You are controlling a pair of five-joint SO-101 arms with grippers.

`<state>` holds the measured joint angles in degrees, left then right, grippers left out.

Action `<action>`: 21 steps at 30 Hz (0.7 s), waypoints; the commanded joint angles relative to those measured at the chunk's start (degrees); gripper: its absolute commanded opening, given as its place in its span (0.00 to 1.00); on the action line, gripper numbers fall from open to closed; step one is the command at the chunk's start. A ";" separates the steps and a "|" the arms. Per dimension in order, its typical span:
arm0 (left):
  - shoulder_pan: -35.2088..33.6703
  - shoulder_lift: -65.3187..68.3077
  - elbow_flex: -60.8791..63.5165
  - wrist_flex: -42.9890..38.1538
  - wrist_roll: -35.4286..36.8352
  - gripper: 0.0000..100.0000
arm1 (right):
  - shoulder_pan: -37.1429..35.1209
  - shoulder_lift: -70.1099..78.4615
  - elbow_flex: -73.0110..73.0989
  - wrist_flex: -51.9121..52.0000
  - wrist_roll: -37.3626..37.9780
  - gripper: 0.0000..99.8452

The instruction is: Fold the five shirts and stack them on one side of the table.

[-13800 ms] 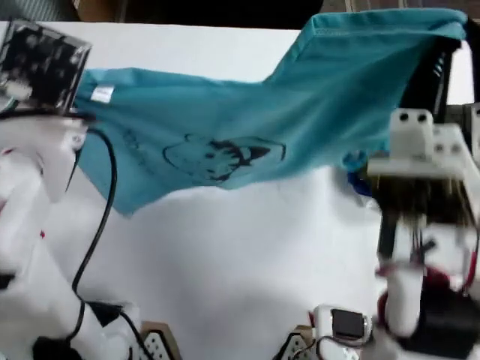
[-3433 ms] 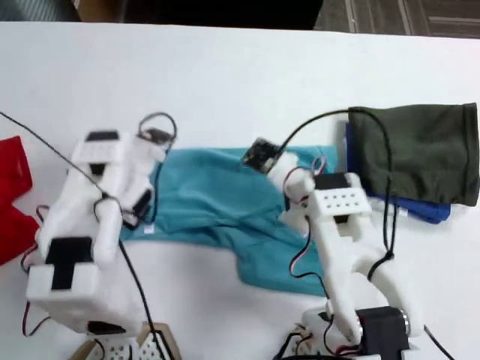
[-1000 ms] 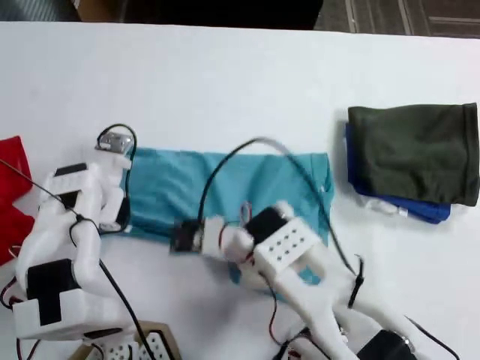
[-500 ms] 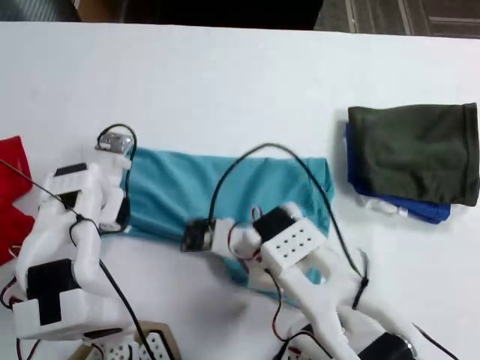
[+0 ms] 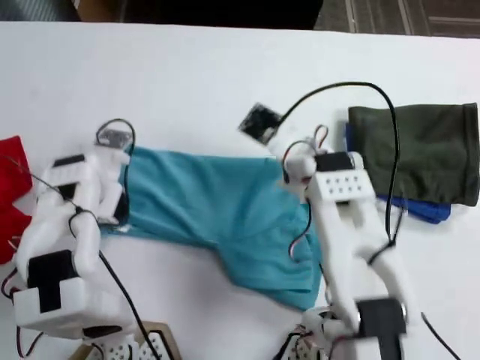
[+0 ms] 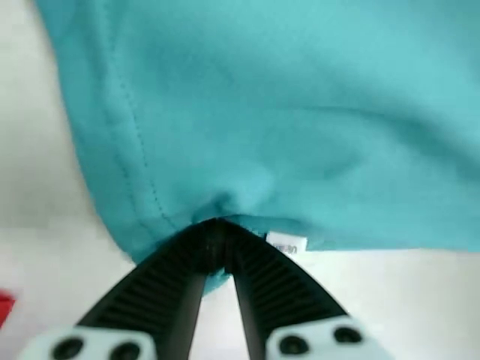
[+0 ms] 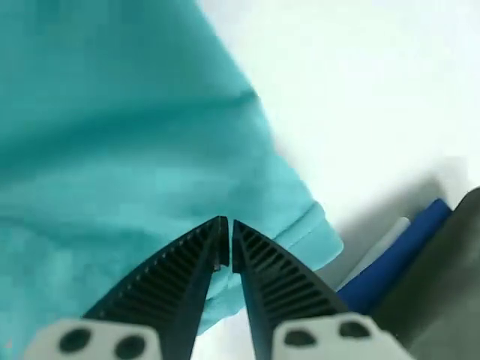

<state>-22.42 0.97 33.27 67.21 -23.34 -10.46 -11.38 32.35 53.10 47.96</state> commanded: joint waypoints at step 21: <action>9.93 24.70 -40.57 6.15 0.62 0.03 | 8.31 24.48 -11.52 -7.25 -7.56 0.02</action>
<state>-12.13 19.52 -2.15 76.62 -23.34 -3.16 12.97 23.03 46.77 40.48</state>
